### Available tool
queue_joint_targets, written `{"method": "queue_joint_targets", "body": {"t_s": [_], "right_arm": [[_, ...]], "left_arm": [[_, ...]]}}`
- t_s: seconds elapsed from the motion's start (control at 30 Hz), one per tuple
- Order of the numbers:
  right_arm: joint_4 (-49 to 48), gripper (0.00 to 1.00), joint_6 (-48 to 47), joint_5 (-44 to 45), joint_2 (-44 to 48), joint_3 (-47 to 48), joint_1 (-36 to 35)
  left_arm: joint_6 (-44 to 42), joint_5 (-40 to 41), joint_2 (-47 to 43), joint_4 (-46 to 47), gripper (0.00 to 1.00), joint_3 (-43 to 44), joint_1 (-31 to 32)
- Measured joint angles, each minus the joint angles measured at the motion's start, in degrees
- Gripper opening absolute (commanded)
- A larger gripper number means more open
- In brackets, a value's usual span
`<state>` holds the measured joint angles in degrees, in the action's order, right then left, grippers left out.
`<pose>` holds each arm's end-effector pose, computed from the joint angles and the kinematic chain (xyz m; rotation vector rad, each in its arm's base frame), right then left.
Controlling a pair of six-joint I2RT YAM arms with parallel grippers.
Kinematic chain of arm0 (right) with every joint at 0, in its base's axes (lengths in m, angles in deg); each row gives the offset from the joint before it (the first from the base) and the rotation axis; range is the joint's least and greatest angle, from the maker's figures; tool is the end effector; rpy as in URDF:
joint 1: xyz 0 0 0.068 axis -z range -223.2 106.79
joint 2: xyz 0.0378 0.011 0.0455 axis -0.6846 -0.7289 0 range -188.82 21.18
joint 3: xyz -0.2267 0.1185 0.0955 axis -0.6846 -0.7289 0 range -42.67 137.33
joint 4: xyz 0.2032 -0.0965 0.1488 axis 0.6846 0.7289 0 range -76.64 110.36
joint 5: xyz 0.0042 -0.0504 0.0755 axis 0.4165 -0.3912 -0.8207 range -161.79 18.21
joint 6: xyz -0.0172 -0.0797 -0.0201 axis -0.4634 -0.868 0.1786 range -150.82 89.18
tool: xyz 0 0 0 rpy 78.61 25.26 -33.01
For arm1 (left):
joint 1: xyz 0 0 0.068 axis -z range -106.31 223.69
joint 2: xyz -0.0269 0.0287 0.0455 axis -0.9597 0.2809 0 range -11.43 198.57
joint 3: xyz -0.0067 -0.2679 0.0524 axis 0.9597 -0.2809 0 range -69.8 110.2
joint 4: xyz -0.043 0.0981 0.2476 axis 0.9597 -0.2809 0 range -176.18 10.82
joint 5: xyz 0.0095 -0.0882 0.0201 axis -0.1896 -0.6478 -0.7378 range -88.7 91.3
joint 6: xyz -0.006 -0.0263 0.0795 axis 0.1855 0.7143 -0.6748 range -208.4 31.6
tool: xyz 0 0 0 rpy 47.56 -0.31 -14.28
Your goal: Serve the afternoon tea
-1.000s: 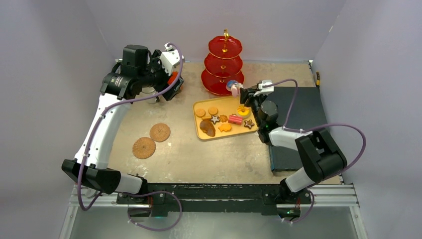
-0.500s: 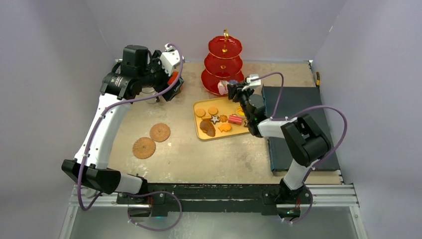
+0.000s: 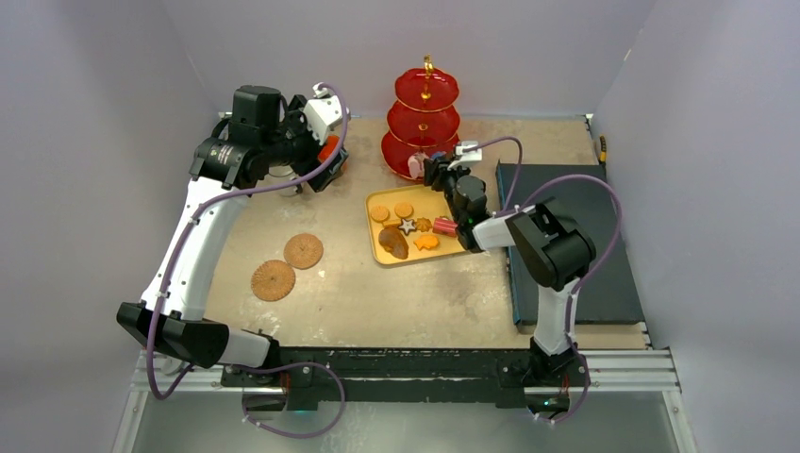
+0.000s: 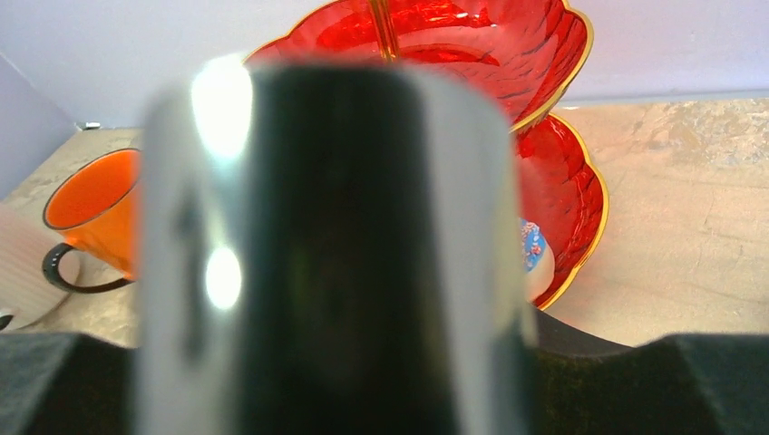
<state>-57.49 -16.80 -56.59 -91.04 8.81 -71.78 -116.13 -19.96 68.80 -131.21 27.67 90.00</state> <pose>0.3948 0.1931 0.1914 0.0437 1.4136 0.4321 0.2967 -0.1146 0.4251 0.9947 1.9005 -0.2876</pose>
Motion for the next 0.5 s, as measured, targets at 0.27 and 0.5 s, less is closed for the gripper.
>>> {"method": "queue_joint_targets", "body": {"t_s": [0.27, 0.5], "right_arm": [[-1.88, 0.7, -0.42, 2.4, -2.91, 1.44, -0.33], [-2.32, 0.74, -1.16, 3.37, -1.75, 0.61, -0.63]], "left_arm": [[0.04, 0.0, 0.0, 0.0, 0.99, 0.0, 0.0], [0.11, -0.09, 0.0, 0.04, 0.99, 0.0, 0.0]]}}
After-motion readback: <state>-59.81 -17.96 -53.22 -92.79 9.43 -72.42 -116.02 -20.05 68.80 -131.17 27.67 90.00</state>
